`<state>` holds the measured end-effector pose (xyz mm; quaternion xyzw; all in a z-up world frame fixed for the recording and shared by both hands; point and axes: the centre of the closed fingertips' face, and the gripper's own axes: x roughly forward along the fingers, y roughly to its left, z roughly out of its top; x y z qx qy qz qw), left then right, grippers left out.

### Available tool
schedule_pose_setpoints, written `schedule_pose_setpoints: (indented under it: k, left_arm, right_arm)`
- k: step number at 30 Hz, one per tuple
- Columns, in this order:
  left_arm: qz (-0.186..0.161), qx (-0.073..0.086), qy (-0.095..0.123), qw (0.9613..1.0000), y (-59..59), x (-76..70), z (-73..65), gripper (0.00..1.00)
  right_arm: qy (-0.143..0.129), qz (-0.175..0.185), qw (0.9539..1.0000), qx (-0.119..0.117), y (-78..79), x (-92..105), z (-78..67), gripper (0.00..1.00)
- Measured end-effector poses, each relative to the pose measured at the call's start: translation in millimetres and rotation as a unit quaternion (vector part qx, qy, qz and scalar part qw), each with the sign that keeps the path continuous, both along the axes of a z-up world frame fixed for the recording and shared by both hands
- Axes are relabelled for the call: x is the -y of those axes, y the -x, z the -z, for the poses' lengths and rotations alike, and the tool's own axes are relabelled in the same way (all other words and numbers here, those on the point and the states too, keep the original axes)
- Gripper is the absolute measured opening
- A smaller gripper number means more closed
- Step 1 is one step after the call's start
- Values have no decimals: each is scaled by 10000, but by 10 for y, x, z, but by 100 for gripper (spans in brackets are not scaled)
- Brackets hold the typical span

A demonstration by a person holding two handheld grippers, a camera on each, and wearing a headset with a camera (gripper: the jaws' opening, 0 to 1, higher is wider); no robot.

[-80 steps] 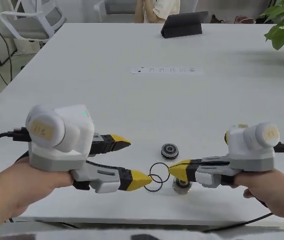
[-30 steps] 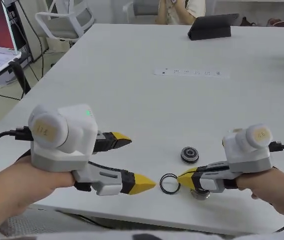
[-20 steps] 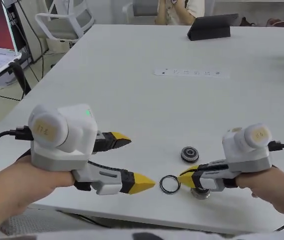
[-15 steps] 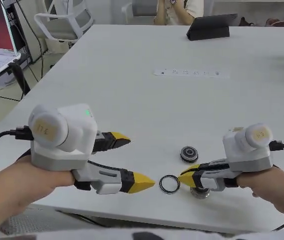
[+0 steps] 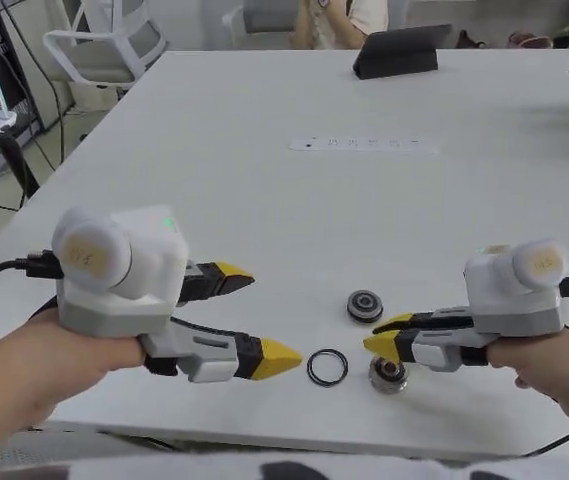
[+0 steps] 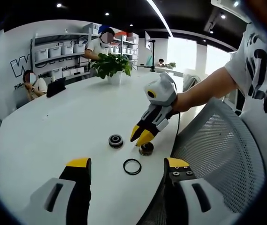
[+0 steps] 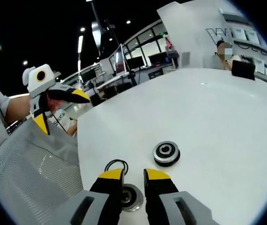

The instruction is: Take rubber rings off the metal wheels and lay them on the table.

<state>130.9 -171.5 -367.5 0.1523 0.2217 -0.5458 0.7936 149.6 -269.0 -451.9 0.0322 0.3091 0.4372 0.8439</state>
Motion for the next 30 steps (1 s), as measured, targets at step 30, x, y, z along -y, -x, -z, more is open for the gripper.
schedule_pose_setpoints:
  k: [30]
  left_arm:
    - [385, 19, -34, 9993, -377, 481, 65, 56]
  right_arm:
    - [25, 585, 9972, 462, -204, 337, -84, 30]
